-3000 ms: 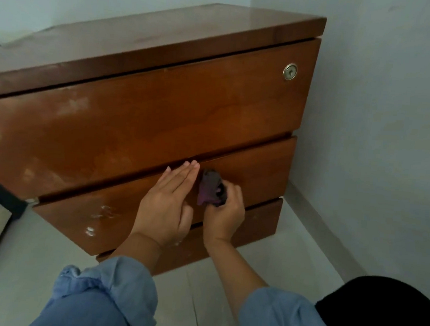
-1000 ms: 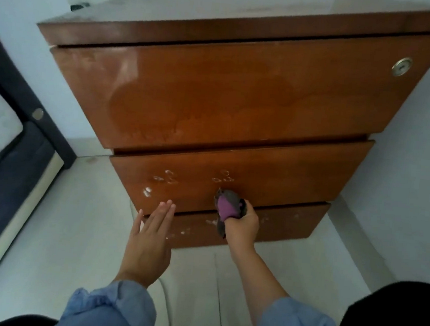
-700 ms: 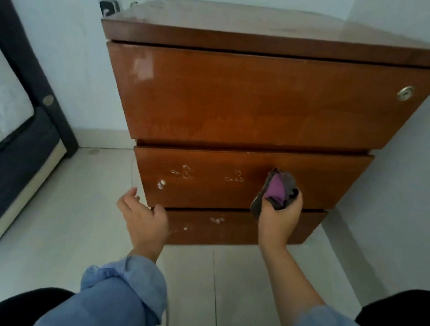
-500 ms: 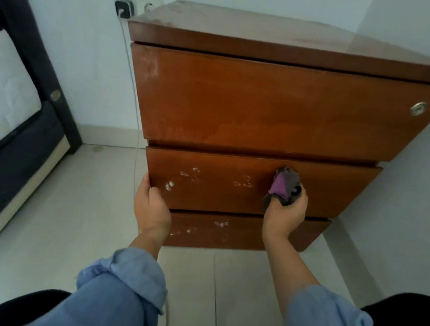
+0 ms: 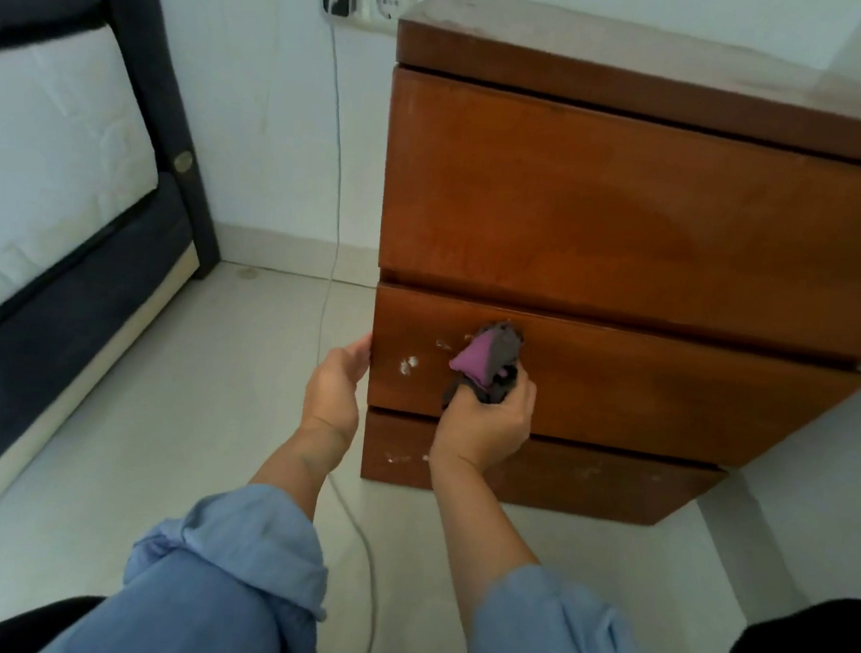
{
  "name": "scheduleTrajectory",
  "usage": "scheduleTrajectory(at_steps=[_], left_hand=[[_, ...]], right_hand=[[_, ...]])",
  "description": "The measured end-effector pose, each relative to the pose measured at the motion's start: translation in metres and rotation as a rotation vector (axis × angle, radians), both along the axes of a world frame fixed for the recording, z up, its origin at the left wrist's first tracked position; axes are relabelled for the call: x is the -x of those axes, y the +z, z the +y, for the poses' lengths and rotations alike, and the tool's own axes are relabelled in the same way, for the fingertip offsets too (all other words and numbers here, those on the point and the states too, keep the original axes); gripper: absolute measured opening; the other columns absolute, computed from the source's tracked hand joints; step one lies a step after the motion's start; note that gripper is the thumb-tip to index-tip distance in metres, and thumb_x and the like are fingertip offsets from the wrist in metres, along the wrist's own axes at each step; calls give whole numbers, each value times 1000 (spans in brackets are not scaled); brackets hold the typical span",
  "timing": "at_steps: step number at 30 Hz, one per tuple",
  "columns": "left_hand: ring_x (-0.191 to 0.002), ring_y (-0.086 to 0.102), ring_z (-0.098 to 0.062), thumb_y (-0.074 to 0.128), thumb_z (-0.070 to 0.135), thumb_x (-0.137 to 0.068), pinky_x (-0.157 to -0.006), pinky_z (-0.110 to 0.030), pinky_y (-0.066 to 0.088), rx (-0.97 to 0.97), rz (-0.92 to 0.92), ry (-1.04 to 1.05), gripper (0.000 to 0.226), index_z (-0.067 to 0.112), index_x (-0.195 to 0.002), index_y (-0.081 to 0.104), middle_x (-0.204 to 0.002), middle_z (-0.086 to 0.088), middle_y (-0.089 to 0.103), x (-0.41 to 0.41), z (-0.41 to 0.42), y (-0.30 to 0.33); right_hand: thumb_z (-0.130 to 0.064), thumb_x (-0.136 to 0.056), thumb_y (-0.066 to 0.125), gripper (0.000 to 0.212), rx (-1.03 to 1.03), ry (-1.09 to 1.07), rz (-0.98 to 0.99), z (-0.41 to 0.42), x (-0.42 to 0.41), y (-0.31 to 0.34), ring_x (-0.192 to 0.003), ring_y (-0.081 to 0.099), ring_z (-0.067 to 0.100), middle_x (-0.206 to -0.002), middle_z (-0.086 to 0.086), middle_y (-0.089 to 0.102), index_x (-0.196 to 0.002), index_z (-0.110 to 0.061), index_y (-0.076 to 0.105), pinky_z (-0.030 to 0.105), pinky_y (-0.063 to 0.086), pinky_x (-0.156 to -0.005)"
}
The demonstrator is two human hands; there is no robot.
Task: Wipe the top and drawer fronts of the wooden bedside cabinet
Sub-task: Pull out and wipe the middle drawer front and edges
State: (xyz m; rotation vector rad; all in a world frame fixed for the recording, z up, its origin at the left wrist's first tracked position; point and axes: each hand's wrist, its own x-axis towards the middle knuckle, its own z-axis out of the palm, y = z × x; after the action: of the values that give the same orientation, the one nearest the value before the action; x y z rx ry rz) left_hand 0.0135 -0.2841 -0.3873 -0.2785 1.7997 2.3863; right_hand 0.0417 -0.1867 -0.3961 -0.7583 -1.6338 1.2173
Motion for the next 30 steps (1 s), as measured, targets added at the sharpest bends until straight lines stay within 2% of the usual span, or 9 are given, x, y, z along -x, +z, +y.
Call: scheduleTrajectory(at_steps=[7,10,12,16,19,22,25,27,30], left_hand=[[-130,43,-16,14,17,-94,-113,-32,22,-68,-100,-118,55,9,-136,49,-133,-6,54,4,-19,5],[-94,57,-22,19,23,-93,-93,-33,43,-118,-124,-30,47,7,-100,63,-90,-9,68,4,-28,1],[-79,56,-22,19,26,-93,-82,-32,45,-163,-148,-12,49,6,-94,63,-75,-9,68,4,-32,-2],[-114,57,-26,15,28,-94,-109,-36,35,-185,-142,-35,56,6,-113,63,-123,-16,63,8,-32,-3],[-129,47,-20,15,24,-96,-115,-36,22,-65,-155,25,56,7,-126,59,-135,-9,58,2,-20,-12],[-133,42,-20,19,23,-98,-109,-30,24,-24,-171,100,52,7,-135,52,-139,-7,53,-12,-4,-17],[-109,54,-18,25,30,-95,-96,-31,35,12,-176,110,42,26,-101,66,-104,5,66,-15,10,-23],[-105,56,-19,30,29,-95,-88,-30,36,10,-199,146,34,30,-82,61,-85,11,61,-12,14,-22],[-86,58,-9,30,24,-98,-69,-21,39,-63,-222,197,33,25,-90,62,-85,9,63,-10,18,-26]], right_hand=[[-2,-70,71,28,-45,150,-15,-50,11,-2,-75,59,14,-89,2,67,-97,-10,71,17,44,-62],[5,-70,63,34,-97,334,-86,-66,13,-2,-74,57,11,-87,0,66,-97,-12,72,4,37,-61],[9,-69,58,40,-66,430,-89,-70,12,1,-77,59,12,-89,1,67,-100,-12,72,6,41,-64],[7,-74,65,36,78,560,-54,-47,-11,0,-85,63,6,-96,1,68,-106,-11,68,12,49,-73],[0,-78,69,35,202,448,-101,-12,-29,-7,-85,61,4,-98,-3,66,-110,-14,63,14,49,-73],[-3,-82,66,37,275,217,-159,30,-40,-18,-90,60,15,-106,7,66,-118,-9,60,22,46,-80],[-3,-84,64,41,307,75,-141,68,-44,-28,-102,61,24,-115,13,64,-124,-5,56,24,43,-84],[0,-86,60,43,333,11,-107,89,-44,-29,-105,59,24,-118,13,61,-128,-2,52,21,41,-84],[4,-85,59,42,320,-48,-79,112,-37,-34,-108,59,27,-121,16,60,-126,0,52,12,40,-79]])
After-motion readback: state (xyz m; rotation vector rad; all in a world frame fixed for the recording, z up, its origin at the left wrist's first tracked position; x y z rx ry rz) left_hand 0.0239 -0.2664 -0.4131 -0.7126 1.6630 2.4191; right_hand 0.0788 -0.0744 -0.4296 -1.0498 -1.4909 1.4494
